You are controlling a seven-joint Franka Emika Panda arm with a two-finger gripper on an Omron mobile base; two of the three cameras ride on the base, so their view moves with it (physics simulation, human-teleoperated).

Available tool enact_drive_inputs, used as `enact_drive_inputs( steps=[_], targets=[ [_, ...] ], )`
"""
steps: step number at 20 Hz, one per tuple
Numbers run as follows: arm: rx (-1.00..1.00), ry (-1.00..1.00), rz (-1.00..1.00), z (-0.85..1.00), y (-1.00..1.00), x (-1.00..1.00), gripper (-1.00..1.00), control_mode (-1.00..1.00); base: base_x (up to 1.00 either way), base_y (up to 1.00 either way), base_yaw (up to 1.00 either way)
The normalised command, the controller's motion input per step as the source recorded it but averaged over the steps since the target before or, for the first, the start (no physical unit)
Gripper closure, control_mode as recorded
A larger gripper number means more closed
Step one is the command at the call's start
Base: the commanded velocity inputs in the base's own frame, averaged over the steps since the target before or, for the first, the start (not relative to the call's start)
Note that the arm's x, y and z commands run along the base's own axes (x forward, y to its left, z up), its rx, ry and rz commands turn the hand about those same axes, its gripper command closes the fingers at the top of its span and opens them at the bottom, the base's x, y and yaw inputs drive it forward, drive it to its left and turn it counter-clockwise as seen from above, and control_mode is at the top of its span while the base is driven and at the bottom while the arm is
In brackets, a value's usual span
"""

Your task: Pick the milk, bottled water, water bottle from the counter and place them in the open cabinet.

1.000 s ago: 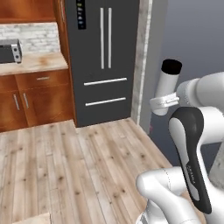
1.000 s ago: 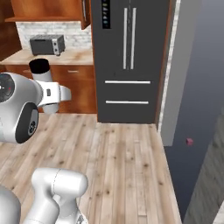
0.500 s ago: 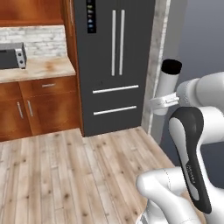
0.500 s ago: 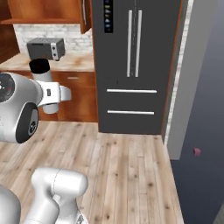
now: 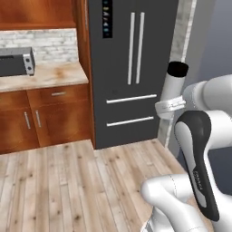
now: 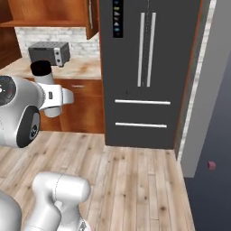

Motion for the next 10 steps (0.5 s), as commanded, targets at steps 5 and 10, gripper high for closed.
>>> enact_drive_inputs(
  steps=[5, 10],
  targets=[
    [0.0, 0.0, 0.0, 0.0, 0.0, 0.0, 1.0, 1.0, 0.48, 0.49, 0.05],
    [0.0, 0.0, 0.0, 0.0, 0.0, 0.0, 1.0, 1.0, 0.46, 0.52, 0.05]
  ],
)
